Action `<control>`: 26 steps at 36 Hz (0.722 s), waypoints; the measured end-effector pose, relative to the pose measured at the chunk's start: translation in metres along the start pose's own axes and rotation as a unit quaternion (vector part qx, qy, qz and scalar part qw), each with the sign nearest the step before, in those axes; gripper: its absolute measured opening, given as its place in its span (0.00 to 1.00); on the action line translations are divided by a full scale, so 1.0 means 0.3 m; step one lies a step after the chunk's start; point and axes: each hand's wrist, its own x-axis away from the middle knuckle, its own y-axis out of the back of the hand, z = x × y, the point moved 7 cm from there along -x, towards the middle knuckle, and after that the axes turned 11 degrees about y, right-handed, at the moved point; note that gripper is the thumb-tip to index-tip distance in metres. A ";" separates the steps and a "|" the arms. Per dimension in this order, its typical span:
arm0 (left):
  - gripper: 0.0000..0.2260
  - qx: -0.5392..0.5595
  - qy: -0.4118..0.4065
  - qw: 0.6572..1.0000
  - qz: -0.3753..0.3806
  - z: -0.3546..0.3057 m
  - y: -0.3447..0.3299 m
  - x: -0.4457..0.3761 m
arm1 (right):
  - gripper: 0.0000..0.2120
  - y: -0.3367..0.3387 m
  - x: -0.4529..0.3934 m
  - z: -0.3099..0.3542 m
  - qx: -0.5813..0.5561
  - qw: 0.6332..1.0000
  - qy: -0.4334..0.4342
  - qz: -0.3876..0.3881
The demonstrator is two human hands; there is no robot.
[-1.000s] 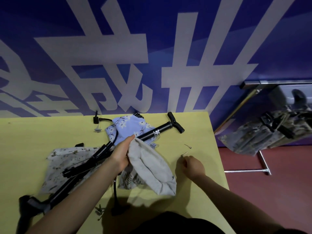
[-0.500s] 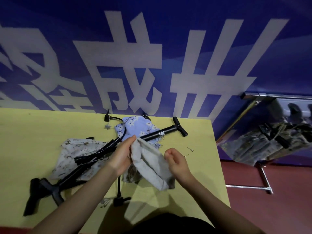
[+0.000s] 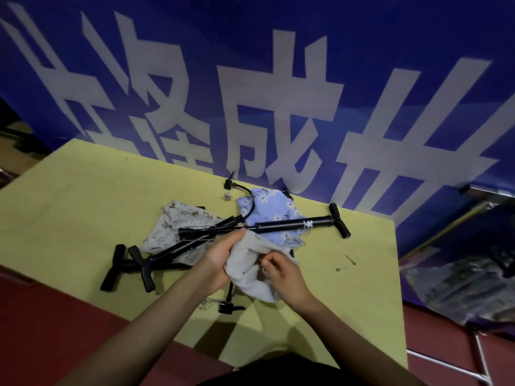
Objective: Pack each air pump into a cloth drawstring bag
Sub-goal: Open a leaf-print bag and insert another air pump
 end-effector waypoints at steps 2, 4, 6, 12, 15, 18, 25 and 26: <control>0.22 0.017 0.006 1.000 0.022 0.021 0.007 0.016 | 0.07 -0.008 -0.004 -0.009 0.055 0.998 0.003 0.019; 0.22 0.036 0.003 0.999 0.032 0.029 0.026 0.026 | 0.08 -0.011 -0.005 -0.024 0.111 0.993 0.010 0.028; 0.22 0.038 -0.009 0.998 0.039 0.028 0.044 0.031 | 0.09 -0.006 -0.004 -0.036 0.156 0.987 0.014 0.031; 0.22 0.043 -0.022 0.998 0.039 0.034 0.086 0.036 | 0.16 0.009 0.004 -0.009 0.228 0.970 0.074 0.046; 0.22 0.035 -0.018 0.998 0.045 0.044 0.086 0.039 | 0.20 0.023 0.018 -0.010 0.243 0.965 0.092 0.026; 0.22 0.041 -0.004 0.998 0.054 0.074 0.084 0.023 | 0.15 0.021 0.045 -0.034 0.257 0.962 0.083 0.029; 0.22 -0.004 0.017 0.998 0.059 0.116 0.057 0.012 | 0.13 0.025 0.122 -0.059 0.290 0.954 0.073 0.035; 0.22 -0.020 0.020 0.998 0.061 0.123 0.055 0.004 | 0.13 0.031 0.131 -0.057 0.291 0.953 0.074 0.031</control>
